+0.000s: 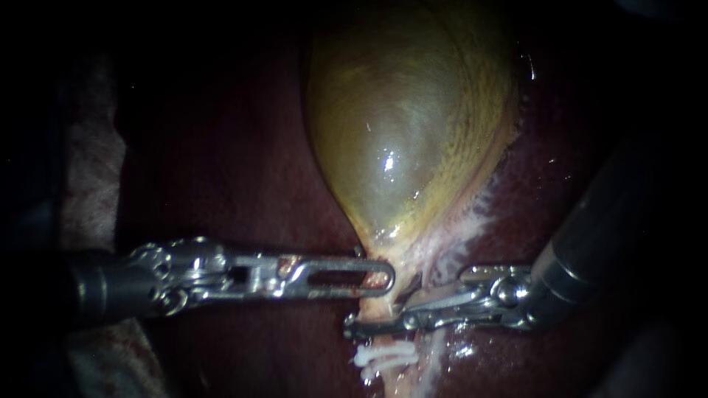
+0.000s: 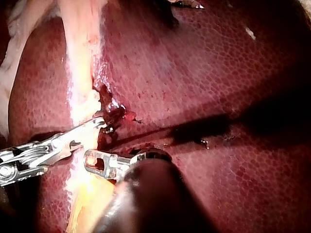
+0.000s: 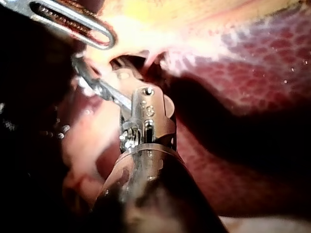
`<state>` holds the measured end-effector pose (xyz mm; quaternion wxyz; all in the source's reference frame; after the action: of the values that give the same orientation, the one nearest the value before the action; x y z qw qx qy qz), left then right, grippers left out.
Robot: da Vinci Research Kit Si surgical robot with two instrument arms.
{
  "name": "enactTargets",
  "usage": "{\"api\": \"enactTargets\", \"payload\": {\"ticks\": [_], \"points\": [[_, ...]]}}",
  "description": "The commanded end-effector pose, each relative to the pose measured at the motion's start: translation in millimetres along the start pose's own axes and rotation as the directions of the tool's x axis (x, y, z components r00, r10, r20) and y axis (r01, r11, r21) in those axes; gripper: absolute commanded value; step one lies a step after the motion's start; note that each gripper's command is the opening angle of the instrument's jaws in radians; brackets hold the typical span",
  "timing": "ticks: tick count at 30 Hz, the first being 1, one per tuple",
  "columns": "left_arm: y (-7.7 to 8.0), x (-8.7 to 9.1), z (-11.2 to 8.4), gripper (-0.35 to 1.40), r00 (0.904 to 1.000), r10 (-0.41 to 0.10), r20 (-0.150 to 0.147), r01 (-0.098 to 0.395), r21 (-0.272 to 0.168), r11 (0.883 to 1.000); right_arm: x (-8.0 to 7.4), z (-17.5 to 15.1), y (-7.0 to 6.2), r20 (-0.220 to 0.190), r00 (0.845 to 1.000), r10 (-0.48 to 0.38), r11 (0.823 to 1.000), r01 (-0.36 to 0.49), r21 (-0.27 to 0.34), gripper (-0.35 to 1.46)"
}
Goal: Going back third clip left tube
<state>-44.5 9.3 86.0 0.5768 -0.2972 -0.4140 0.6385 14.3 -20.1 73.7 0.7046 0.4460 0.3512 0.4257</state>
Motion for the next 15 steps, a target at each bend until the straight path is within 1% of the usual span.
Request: {"api": "enactTargets", "payload": {"ticks": [1, 3, 8, 11, 15], "points": [[0.0, 0.0, 0.0, -0.35, 1.0000, -0.001, 0.000, 0.001, 0.001, 1.000, -0.1, 0.1, 0.1, -0.007, 1.000, -0.013, 1.000, 0.013, 0.004, 0.47], [0.1, 0.0, 0.1, -0.35, 1.0000, -0.001, -0.001, 0.001, 0.001, 1.000, -0.1, 0.1, 0.1, -0.010, 0.999, -0.043, 0.999, 0.043, 0.006, 0.51], [0.1, 0.1, 0.2, -0.35, 1.0000, -0.001, 0.001, 0.001, -0.001, 1.000, -0.3, 0.0, 0.1, -0.008, 0.996, -0.086, 0.996, 0.086, 0.007, 0.53], [0.1, 0.0, 0.2, -0.35, 1.0000, -0.001, 0.003, 0.001, 0.002, 1.000, -0.4, -0.1, 0.2, -0.005, 0.992, -0.128, 0.992, 0.128, 0.007, 0.54], [0.1, 0.0, 0.2, -0.35, 1.0000, -0.001, 0.003, 0.001, 0.002, 1.000, -0.4, -0.1, 0.1, -0.004, 0.987, -0.158, 0.987, 0.158, 0.007, 0.56]]}}
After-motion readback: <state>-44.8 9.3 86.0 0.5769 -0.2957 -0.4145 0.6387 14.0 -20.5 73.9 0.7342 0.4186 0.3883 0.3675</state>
